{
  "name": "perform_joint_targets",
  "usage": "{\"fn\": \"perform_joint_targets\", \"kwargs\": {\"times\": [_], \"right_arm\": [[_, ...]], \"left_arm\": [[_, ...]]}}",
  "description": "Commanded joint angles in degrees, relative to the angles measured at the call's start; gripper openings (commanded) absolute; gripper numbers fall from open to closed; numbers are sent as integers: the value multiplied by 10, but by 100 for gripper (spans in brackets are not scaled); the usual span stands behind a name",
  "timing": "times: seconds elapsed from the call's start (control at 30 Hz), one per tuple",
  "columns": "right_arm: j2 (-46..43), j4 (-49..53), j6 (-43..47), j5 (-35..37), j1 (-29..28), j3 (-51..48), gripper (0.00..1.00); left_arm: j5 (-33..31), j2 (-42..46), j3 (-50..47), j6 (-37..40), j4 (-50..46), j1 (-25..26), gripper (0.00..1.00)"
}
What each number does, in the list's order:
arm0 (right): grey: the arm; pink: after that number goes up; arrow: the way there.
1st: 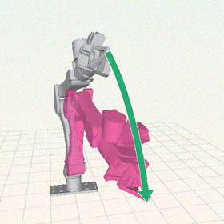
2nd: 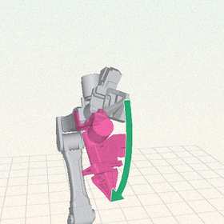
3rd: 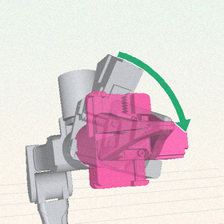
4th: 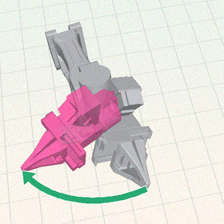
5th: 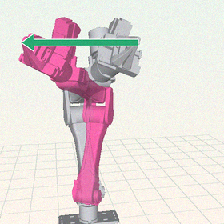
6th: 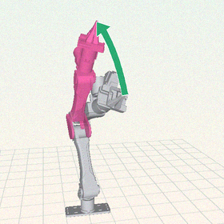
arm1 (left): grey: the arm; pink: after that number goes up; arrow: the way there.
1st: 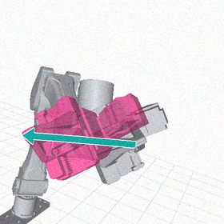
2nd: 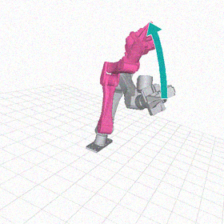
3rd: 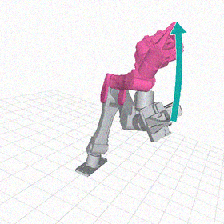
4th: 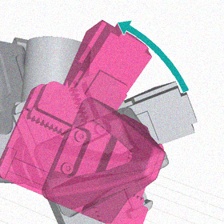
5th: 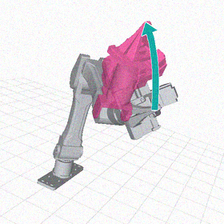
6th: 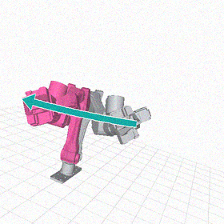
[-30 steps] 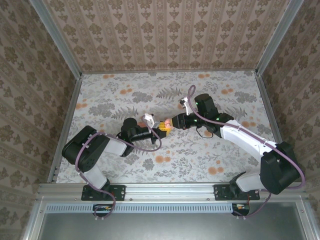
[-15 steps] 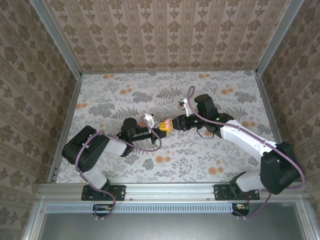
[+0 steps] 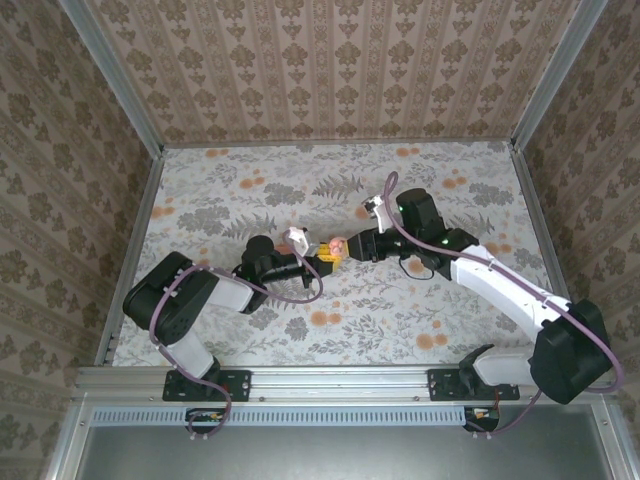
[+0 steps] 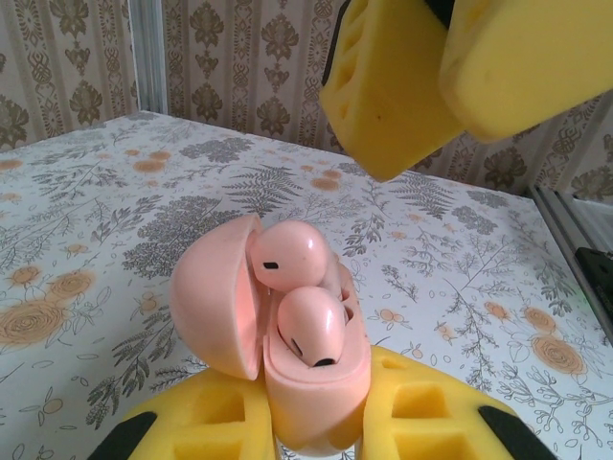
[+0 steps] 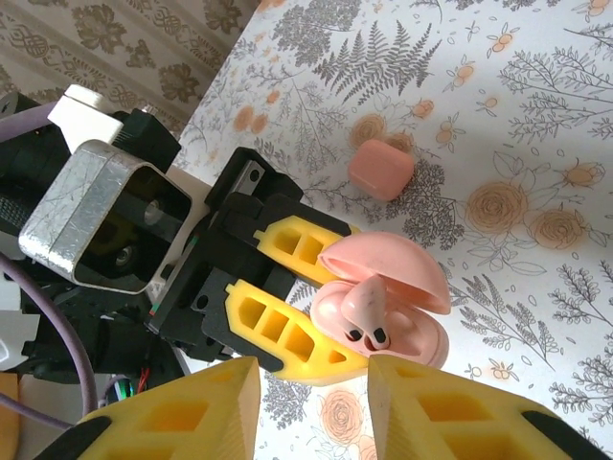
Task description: Insert the wireless bluetooth earbuds into the charging case
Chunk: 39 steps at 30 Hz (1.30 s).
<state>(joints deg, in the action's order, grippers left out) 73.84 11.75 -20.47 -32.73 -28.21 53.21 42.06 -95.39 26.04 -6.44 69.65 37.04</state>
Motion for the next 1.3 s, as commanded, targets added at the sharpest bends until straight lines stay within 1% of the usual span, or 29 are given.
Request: {"fn": "perform_joint_targets", "kwargs": {"times": [0.0, 0.5, 0.73, 0.93, 1.13, 1.27], "right_arm": [[0, 25, -18, 23, 0, 12, 36], [53, 8, -22, -13, 0, 34, 36], [55, 3, -23, -28, -4, 38, 31], [74, 11, -24, -18, -8, 44, 29], [81, 28, -25, 3, -14, 56, 28], [82, 33, -43, 19, -17, 59, 25]], "left_arm": [[7, 17, 12, 9, 9, -2, 10], [7, 15, 16, 10, 9, 0, 10], [8, 15, 18, 10, 8, 0, 10], [8, 15, 17, 9, 7, 1, 10], [7, 18, 15, 11, 7, 0, 10], [5, 20, 12, 12, 7, 0, 10]]}}
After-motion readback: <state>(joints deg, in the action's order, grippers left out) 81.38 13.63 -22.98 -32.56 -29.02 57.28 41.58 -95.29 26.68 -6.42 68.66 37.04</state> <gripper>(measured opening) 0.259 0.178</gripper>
